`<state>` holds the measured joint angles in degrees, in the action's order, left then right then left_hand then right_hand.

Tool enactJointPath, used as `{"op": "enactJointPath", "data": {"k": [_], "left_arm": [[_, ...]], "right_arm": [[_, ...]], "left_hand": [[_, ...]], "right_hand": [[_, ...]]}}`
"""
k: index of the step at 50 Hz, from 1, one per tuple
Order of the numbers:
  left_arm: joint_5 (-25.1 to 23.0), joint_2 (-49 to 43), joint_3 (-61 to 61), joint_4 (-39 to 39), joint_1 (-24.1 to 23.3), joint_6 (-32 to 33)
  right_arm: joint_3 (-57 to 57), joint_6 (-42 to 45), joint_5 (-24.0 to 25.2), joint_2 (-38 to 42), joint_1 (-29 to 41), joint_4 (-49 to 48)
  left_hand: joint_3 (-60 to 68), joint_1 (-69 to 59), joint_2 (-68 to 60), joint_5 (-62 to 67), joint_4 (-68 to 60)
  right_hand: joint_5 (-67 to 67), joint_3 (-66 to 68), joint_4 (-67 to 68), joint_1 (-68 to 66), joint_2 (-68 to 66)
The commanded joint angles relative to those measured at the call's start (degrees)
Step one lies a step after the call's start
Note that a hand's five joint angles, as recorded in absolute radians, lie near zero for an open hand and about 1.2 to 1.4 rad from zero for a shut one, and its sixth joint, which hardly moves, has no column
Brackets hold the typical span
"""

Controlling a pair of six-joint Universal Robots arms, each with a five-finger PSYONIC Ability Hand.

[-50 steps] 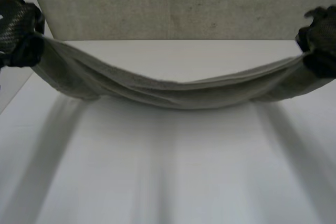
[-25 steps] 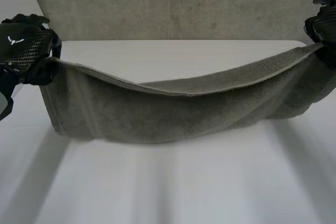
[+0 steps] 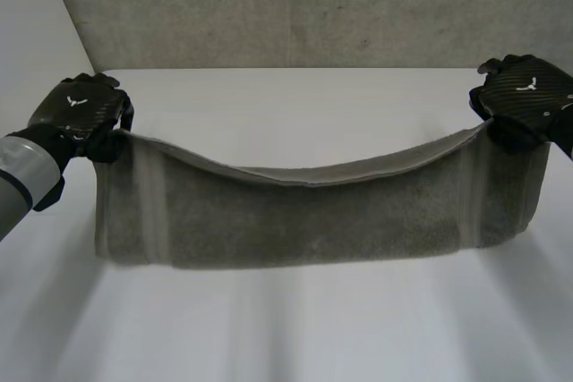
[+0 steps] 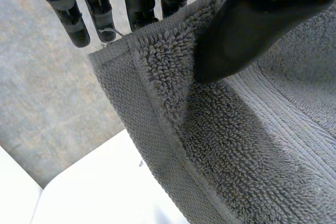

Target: Fold the towel.

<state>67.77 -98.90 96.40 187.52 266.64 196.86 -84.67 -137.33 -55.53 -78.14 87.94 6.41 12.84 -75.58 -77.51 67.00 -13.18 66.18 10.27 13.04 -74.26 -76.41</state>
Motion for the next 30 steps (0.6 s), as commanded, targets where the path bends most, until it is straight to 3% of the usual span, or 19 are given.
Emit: {"op": "enactJointPath", "data": {"k": [1,18,30], "left_arm": [[0.17,-7.08,-4.37,-0.05,-0.24,-0.07],[0.52,-17.73,-8.69,-0.31,-1.83,0.10],[0.79,-20.29,-12.12,-4.17,-1.65,3.53]], "right_arm": [[4.16,0.04,-3.35,6.58,3.55,-0.08],[10.22,5.49,-10.29,20.30,8.48,0.00],[14.01,4.96,-11.35,23.47,9.01,-0.08]], "left_hand": [[-2.84,-4.42,-2.49,3.00,3.18],[-2.84,-4.42,-2.49,3.00,3.18],[-2.84,-4.42,-2.49,3.00,3.18]], "right_hand": [[3.82,-0.27,-3.04,-5.74,-3.59],[3.82,-0.27,-3.04,-5.74,-3.59],[3.82,-0.27,-3.04,-5.74,-3.59]]}}
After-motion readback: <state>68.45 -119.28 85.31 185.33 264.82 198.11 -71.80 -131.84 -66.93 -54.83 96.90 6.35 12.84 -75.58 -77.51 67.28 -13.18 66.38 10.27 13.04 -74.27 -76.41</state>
